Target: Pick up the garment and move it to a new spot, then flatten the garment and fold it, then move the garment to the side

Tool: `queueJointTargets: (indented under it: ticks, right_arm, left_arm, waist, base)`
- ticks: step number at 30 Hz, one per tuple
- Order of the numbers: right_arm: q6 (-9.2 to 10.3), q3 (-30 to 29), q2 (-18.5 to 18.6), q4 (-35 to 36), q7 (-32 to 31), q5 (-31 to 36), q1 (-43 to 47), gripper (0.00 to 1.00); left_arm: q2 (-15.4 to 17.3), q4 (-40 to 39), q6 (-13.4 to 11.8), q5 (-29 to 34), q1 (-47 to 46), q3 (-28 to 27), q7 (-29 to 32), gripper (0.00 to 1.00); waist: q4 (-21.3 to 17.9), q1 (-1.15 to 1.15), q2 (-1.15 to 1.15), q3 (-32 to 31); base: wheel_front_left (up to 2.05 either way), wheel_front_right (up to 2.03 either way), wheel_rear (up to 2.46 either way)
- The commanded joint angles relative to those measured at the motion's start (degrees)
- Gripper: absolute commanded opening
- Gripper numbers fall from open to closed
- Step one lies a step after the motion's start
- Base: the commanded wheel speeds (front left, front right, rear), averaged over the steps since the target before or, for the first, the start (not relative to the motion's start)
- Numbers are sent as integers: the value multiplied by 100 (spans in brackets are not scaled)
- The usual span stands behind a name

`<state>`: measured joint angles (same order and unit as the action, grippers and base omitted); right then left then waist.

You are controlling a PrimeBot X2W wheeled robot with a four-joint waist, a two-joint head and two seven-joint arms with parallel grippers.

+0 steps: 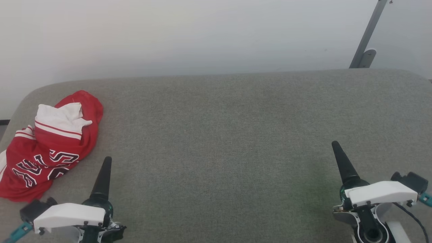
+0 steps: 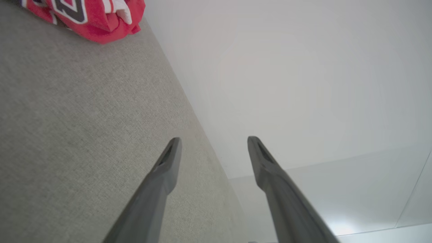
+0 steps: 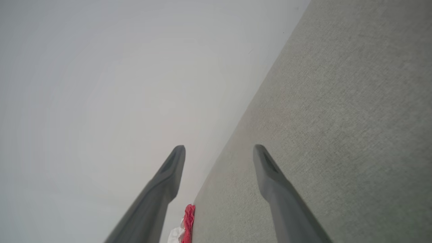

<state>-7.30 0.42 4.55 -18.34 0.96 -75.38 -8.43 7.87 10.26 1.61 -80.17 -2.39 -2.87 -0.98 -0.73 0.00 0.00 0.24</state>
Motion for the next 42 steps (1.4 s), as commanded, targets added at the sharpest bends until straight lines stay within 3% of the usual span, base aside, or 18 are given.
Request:
queueJointTargets:
  ticks: [1, 7, 21, 42]
  right_arm:
    - [-9, 47, 68, 15, 73, 367, -216, 100]
    - [-11, 38, 125, -100, 77, 1252, -328, 100]
    - [-14, -36, 154, 21, -26, 2546, -346, 100]
    - [-19, -28, 273, 282, -48, 3814, -252, 100]
  left_arm:
    - [148, -115, -68, 351, -26, 43, -82, 100]
    - [366, -123, -143, 1179, -15, 102, -206, 100]
    - [685, 38, -56, 2715, 39, 213, -456, 100]
    - [853, 109, 188, 4162, 85, 70, -797, 100]
  waist:
    - [-4, 0, 0, -2]
    - [-14, 0, 0, -12]
    - [-60, 0, 0, -43]
    - [-124, 0, 0, -59]
  base:
    - [0, 0, 0]
    - [0, 0, 0]
    - [0, 0, 0]
    - [0, 0, 0]
